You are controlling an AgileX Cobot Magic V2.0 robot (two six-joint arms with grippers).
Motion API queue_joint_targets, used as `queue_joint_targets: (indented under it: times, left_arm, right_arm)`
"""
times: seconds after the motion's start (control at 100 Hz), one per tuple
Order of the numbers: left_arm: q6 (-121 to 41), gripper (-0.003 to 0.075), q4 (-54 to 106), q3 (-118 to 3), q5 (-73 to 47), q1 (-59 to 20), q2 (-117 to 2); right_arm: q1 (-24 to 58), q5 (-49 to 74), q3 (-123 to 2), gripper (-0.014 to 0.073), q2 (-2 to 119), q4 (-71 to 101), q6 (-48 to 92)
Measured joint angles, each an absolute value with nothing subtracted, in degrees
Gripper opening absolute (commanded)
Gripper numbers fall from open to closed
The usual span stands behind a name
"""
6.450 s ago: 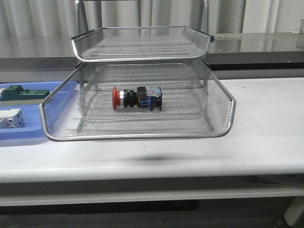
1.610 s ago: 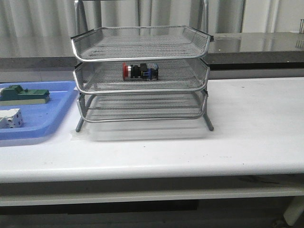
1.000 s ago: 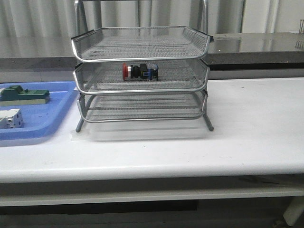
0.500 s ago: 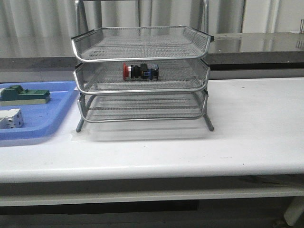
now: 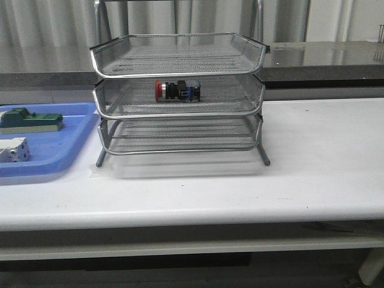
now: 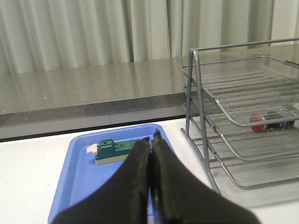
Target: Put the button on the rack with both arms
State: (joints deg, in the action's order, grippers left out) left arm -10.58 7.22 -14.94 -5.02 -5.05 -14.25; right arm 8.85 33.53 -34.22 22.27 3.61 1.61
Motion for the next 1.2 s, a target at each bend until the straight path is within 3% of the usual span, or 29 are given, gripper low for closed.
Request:
queue_joint_targets:
  times: [0.24, 0.62, 0.89, 1.2]
  left_arm:
    - [-10.6, -0.0021, 7.2, -14.9, -5.0, -5.1, -14.2]
    - [-10.6, -0.0021, 7.2, -14.9, -5.0, -5.1, -14.2]
    - [-10.6, -0.0021, 7.2, -14.9, -5.0, -5.1, -14.2]
    - [-10.6, -0.0021, 7.2, -14.9, -5.0, -5.1, -14.2]
  right_arm:
    - [8.9, 29.9, -30.0, -0.0066, 20.0, 2.0, 1.6]
    - [8.8, 14.7, -12.9, -0.0066, 7.6, 0.5, 1.6]
    - [8.8, 12.1, -3.3, -0.0066, -0.1, 0.0, 0.7]
    - [5.8, 11.3, 0.4, -0.0066, -0.6, 0.0, -1.0]
